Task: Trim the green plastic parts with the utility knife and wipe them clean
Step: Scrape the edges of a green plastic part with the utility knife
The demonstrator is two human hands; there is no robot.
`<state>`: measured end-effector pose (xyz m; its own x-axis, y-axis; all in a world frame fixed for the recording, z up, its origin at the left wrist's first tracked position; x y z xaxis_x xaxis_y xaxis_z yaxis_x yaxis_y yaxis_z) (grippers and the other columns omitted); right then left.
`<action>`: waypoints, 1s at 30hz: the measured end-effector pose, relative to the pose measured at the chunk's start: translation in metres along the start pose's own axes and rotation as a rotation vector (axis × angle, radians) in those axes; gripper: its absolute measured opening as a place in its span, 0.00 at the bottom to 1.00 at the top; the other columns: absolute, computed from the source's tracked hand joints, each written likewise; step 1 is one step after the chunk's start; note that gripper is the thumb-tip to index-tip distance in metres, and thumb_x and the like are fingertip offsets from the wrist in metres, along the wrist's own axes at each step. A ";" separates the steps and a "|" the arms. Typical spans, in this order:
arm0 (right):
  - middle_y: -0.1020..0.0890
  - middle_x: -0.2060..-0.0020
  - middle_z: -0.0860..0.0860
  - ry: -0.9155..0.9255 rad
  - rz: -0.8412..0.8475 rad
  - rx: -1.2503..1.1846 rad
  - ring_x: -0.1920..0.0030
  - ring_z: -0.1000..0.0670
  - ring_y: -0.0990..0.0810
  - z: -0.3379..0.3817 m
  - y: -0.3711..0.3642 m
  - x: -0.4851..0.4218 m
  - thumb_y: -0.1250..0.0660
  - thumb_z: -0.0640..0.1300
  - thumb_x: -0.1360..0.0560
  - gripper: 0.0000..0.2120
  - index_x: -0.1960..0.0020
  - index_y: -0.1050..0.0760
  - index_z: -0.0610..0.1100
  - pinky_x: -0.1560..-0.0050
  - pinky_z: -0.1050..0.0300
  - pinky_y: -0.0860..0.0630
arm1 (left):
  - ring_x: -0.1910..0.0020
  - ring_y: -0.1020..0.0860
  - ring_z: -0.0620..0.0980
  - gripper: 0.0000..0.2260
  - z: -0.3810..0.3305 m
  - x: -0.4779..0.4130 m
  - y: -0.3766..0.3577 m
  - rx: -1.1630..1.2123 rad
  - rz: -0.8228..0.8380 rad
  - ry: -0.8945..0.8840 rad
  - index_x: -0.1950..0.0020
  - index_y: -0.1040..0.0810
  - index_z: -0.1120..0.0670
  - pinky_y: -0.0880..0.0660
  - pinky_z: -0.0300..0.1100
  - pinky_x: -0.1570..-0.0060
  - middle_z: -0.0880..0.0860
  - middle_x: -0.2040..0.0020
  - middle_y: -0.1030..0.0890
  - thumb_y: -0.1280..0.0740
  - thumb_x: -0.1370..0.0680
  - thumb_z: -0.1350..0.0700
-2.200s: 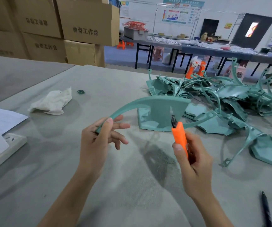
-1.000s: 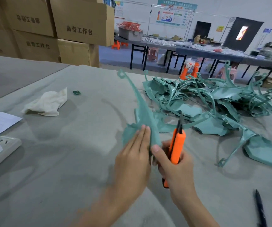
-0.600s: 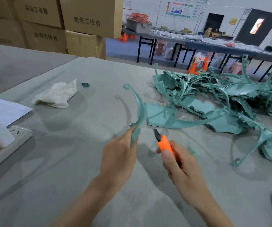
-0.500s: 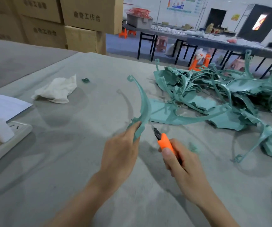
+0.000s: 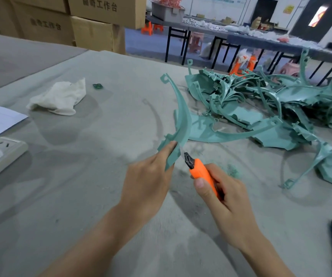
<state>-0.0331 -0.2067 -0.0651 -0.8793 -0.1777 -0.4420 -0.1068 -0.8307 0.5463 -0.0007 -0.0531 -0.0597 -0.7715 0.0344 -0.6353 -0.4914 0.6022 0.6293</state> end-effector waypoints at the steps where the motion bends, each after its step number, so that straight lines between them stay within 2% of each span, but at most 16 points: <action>1: 0.34 0.72 0.51 -0.003 0.000 -0.004 0.73 0.57 0.36 -0.001 0.000 0.000 0.42 0.61 0.20 0.14 0.59 0.30 0.53 0.70 0.66 0.42 | 0.73 0.21 0.53 0.16 0.000 0.000 0.000 0.000 -0.011 -0.003 0.42 0.18 0.60 0.31 0.42 0.61 0.53 0.67 0.17 0.32 0.29 0.61; 4: 0.34 0.72 0.48 -0.051 -0.012 0.011 0.74 0.56 0.37 -0.007 0.000 -0.001 0.43 0.63 0.21 0.17 0.58 0.28 0.52 0.71 0.65 0.42 | 0.73 0.21 0.53 0.15 0.002 0.001 -0.002 -0.020 -0.021 -0.007 0.42 0.18 0.59 0.31 0.42 0.59 0.53 0.67 0.17 0.33 0.28 0.59; 7: 0.31 0.71 0.46 -0.148 -0.047 0.015 0.74 0.51 0.33 -0.014 0.002 -0.003 0.45 0.66 0.22 0.19 0.52 0.25 0.53 0.71 0.57 0.37 | 0.75 0.22 0.52 0.16 0.002 0.001 -0.005 -0.022 -0.027 -0.033 0.42 0.19 0.60 0.32 0.42 0.58 0.52 0.68 0.18 0.28 0.29 0.62; 9: 0.27 0.71 0.48 -0.222 -0.116 -0.101 0.73 0.51 0.30 -0.017 0.007 -0.004 0.46 0.64 0.21 0.17 0.48 0.25 0.54 0.72 0.54 0.33 | 0.76 0.24 0.51 0.18 0.002 0.001 -0.007 -0.007 -0.020 -0.046 0.41 0.19 0.60 0.33 0.41 0.60 0.52 0.68 0.18 0.25 0.30 0.65; 11: 0.22 0.68 0.49 -0.276 -0.147 -0.278 0.72 0.50 0.27 -0.020 0.012 -0.005 0.47 0.60 0.20 0.19 0.49 0.23 0.50 0.71 0.56 0.31 | 0.76 0.26 0.50 0.20 0.003 0.001 -0.007 0.000 -0.023 -0.056 0.41 0.19 0.60 0.33 0.39 0.63 0.53 0.66 0.17 0.25 0.32 0.66; 14: 0.25 0.68 0.47 -0.286 -0.023 -0.455 0.73 0.50 0.31 -0.017 0.011 -0.003 0.49 0.58 0.20 0.23 0.52 0.20 0.46 0.73 0.58 0.34 | 0.67 0.26 0.51 0.22 0.003 0.002 -0.007 0.016 -0.030 -0.054 0.42 0.18 0.60 0.33 0.38 0.63 0.54 0.63 0.16 0.22 0.35 0.69; 15: 0.26 0.68 0.47 -0.288 0.025 -0.495 0.74 0.51 0.33 -0.015 0.009 -0.002 0.49 0.57 0.20 0.23 0.52 0.19 0.46 0.75 0.60 0.36 | 0.67 0.26 0.51 0.22 0.002 0.002 -0.008 0.015 -0.027 -0.057 0.42 0.18 0.61 0.32 0.38 0.63 0.54 0.62 0.16 0.22 0.35 0.69; 16: 0.27 0.69 0.48 -0.286 0.066 -0.506 0.75 0.52 0.34 -0.012 0.006 -0.002 0.49 0.58 0.20 0.23 0.53 0.19 0.46 0.76 0.61 0.38 | 0.71 0.25 0.49 0.23 0.002 0.002 -0.008 0.010 -0.024 -0.065 0.42 0.18 0.60 0.32 0.38 0.63 0.54 0.62 0.16 0.22 0.35 0.69; 21: 0.29 0.71 0.50 -0.277 0.146 -0.468 0.76 0.54 0.36 -0.006 -0.003 -0.002 0.47 0.64 0.22 0.26 0.57 0.22 0.45 0.76 0.63 0.39 | 0.75 0.27 0.49 0.20 0.001 0.001 -0.004 0.004 -0.039 -0.093 0.42 0.18 0.61 0.34 0.38 0.67 0.54 0.66 0.17 0.28 0.34 0.65; 25: 0.27 0.71 0.48 -0.319 0.134 -0.452 0.76 0.53 0.35 -0.009 -0.002 -0.002 0.48 0.64 0.21 0.27 0.59 0.22 0.45 0.76 0.63 0.38 | 0.63 0.31 0.51 0.20 0.001 0.002 -0.007 0.034 -0.028 -0.110 0.42 0.19 0.63 0.36 0.37 0.66 0.54 0.71 0.21 0.24 0.34 0.69; 27: 0.27 0.71 0.49 -0.339 0.138 -0.456 0.76 0.53 0.34 -0.009 -0.003 -0.003 0.49 0.63 0.21 0.27 0.60 0.22 0.44 0.76 0.63 0.38 | 0.65 0.32 0.49 0.15 0.001 0.002 -0.007 0.043 -0.037 -0.125 0.42 0.19 0.62 0.38 0.35 0.68 0.51 0.74 0.24 0.29 0.28 0.63; 30: 0.29 0.72 0.47 -0.377 0.150 -0.512 0.77 0.53 0.36 -0.011 -0.003 -0.004 0.49 0.61 0.20 0.27 0.61 0.23 0.43 0.77 0.62 0.39 | 0.65 0.33 0.48 0.16 -0.001 0.002 -0.007 0.066 -0.052 -0.155 0.43 0.19 0.62 0.40 0.33 0.68 0.51 0.74 0.26 0.38 0.26 0.58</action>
<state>-0.0241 -0.2089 -0.0724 -0.9798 -0.1915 -0.0568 0.1826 -0.9741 0.1336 0.0002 -0.0579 -0.0649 -0.6716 0.1217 -0.7308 -0.4975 0.6569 0.5666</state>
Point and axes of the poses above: each hand's wrist, its own x-axis away from the middle knuckle, its own y-axis out of the back of the hand, z = x × y, the point moved 4 cm from there along -x, towards the middle knuckle
